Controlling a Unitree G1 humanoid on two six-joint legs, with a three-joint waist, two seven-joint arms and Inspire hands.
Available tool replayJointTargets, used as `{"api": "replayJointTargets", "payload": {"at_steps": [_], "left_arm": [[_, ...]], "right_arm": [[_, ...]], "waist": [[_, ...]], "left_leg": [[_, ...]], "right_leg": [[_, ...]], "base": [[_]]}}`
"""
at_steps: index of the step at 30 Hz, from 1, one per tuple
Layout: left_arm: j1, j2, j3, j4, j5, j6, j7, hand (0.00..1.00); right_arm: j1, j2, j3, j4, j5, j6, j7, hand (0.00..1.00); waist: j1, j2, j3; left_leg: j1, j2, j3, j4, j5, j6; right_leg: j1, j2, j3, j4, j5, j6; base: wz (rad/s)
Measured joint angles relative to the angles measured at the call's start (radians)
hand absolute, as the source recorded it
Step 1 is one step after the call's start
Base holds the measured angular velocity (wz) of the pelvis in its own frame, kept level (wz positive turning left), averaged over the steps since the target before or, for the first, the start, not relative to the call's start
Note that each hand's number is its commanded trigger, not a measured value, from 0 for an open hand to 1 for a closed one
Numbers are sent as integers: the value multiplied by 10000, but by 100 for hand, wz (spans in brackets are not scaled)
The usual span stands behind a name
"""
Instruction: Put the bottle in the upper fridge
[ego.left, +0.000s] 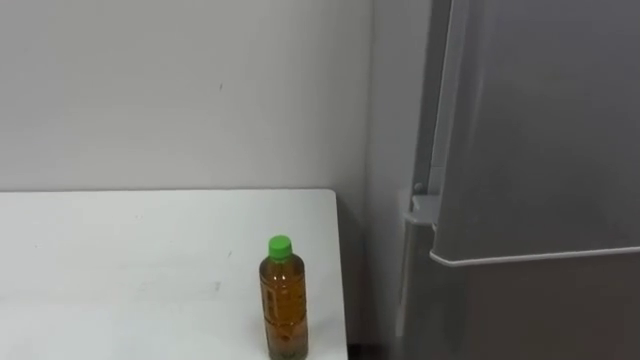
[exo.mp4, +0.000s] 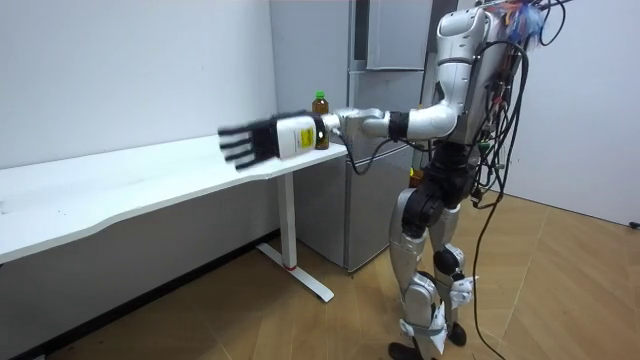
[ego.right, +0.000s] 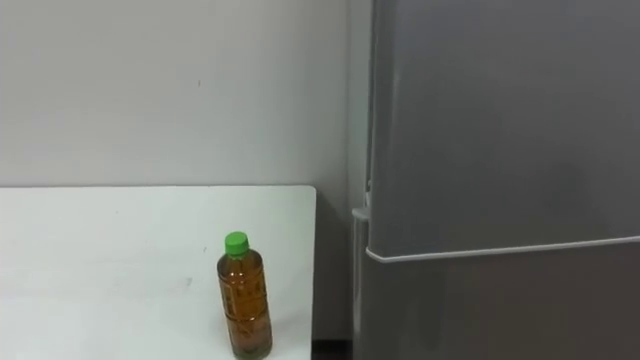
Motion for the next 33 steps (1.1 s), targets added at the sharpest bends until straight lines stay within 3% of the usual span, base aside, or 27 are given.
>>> {"api": "replayJointTargets", "payload": {"at_steps": [5, 9, 11, 13, 16, 21, 28, 33], "left_arm": [[-306, 157, -1, -1380, 84, 3, -268, 0], [-313, 195, 5, -2380, 194, 1, -1108, 0], [-410, 197, 3, -2389, 362, 92, -1558, 0], [-815, 195, -22, -2732, 335, 412, -1946, 0], [-1154, 196, -49, -3313, 273, 459, -2561, 0], [-1742, 198, -413, -3377, -12, 482, -3413, 0], [-2161, 165, -1271, -3385, -839, 1249, -4907, 0], [-2675, 165, -1970, -3387, -1448, 1344, -5808, 0]], "right_arm": [[-23, 55, -9, 51, -1, -3, 124, 0], [-22, 67, -179, 164, -19, 15, 146, 0], [-43, 66, -285, 170, -83, 33, 223, 0], [-50, 69, -287, 102, -213, 94, 300, 0], [-73, 72, -279, 95, -231, 123, 449, 0], [-144, 68, -290, 114, -218, 127, 578, 0], [-391, 29, -413, 105, -364, 342, 867, 0], [-484, 7, -404, 52, -361, 337, 886, 0]], "waist": [[-17, 9, 7], [-25, 63, 11], [-56, 108, 28], [-78, 66, 31], [-258, 15, 17], [-454, -4, 4], [-1012, 96, 33], [-1319, 184, 70]], "left_leg": [[-42, 1, -51, -31, -6, 2], [-139, 0, -48, -6, -4, 2], [-144, 3, -48, -5, -4, 2], [-160, 2, -52, -4, -2, -1], [-130, 0, -48, -1, 0, -1], [-152, -5, -36, -4, -1, 0], [-338, -61, -33, 130, 1, 0], [-280, -65, 49, 150, 2, 0]], "right_leg": [[-3, 9, 62, 9, 0, 1], [-50, 6, 57, 13, 0, 1], [-72, 10, 60, 13, -3, 5], [-71, 16, 71, 8, -4, 5], [-34, 16, 181, 10, -3, 5], [-65, 18, 249, 11, -3, 5], [-240, 16, 230, 13, -3, 5], [-247, 19, 442, 9, -3, 5]], "base": [[3], [0], [0], [0], [0], [-2], [0], [-9]]}}
